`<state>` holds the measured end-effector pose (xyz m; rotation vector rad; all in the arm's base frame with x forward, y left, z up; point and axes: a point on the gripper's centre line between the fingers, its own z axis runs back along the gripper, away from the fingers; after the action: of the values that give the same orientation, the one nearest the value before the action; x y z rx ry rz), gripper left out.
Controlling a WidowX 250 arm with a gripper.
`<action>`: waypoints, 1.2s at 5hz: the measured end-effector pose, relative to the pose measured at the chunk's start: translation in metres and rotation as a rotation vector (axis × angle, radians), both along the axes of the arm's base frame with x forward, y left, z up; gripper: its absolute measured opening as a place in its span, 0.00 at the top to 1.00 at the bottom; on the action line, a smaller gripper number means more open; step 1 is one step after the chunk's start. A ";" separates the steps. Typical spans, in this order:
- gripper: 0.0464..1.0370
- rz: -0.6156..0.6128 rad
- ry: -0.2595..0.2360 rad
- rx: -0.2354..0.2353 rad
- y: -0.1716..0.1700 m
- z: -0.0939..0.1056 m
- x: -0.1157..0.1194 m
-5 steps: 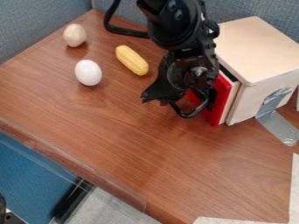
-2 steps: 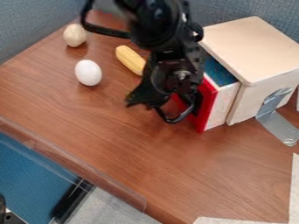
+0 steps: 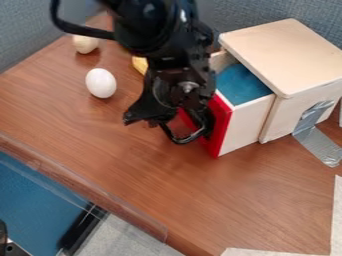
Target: Open a drawer
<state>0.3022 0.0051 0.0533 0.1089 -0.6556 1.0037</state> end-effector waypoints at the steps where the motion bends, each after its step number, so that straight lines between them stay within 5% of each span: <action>1: 0.93 -0.005 -0.019 0.015 0.007 0.005 -0.007; 5: 0.89 0.008 -0.038 0.030 0.027 0.011 -0.024; 6: 0.67 0.023 -0.040 0.022 0.032 0.014 -0.025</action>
<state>0.2771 0.0368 0.0675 0.1163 -0.7030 1.0231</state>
